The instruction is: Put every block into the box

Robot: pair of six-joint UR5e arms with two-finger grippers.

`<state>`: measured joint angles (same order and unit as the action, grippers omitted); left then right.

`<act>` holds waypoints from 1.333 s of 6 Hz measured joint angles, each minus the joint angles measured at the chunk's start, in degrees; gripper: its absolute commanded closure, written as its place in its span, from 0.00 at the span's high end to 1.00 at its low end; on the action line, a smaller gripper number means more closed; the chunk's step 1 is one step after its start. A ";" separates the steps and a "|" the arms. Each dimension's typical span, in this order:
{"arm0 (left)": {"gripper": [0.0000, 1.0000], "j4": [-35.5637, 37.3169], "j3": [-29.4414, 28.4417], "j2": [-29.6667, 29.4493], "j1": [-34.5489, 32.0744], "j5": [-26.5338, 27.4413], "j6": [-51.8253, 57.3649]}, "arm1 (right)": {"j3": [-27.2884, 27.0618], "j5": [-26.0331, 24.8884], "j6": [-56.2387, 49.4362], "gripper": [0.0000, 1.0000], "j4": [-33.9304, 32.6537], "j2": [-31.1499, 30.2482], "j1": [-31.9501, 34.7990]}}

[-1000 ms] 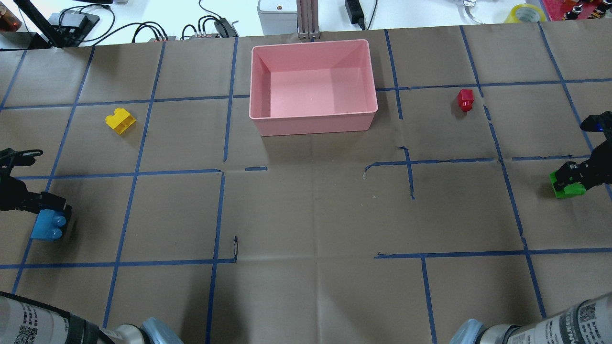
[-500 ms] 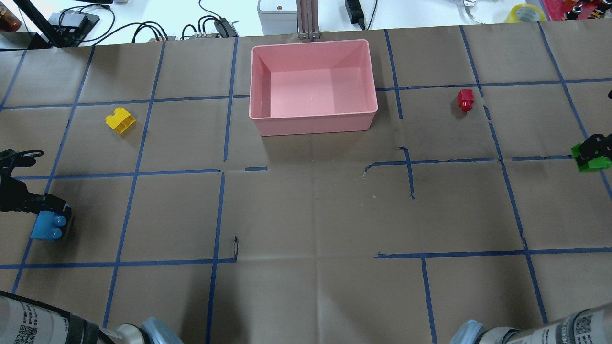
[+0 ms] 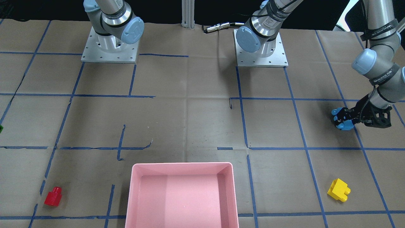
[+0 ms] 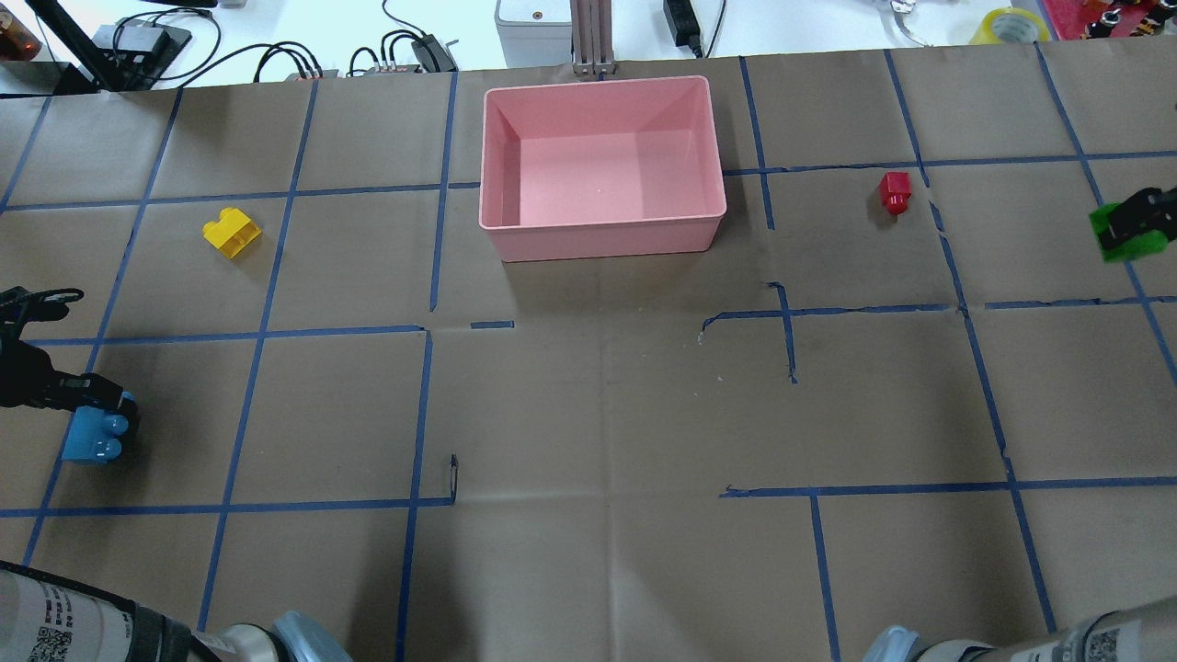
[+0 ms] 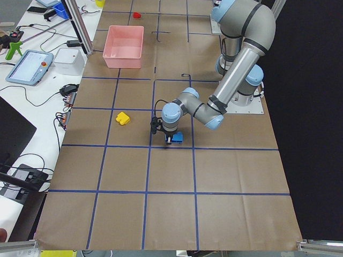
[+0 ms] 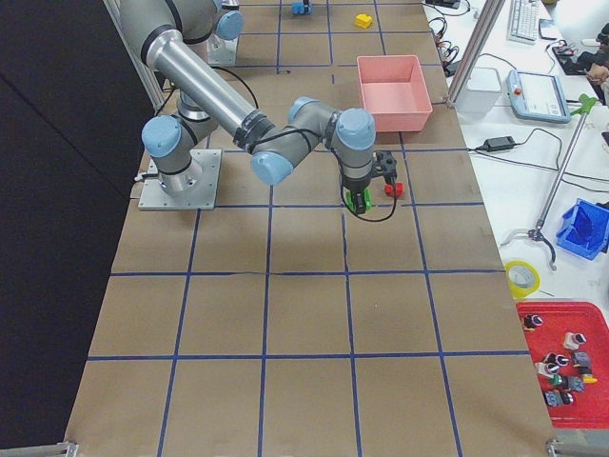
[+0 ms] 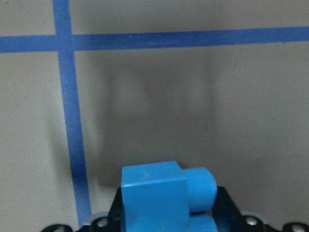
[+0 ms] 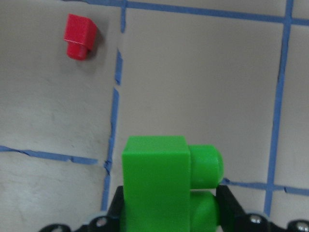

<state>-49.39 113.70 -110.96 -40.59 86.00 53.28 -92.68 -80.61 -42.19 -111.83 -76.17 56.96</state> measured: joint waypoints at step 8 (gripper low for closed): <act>0.13 -38.59 -31.90 7.62 -15.83 2.33 -15.42 | 26.75 12.11 32.14 1.00 -2.36 21.32 42.08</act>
<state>-87.98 81.80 -103.35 -56.42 88.33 37.86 -65.93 -68.50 -10.05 -114.19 -54.85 99.04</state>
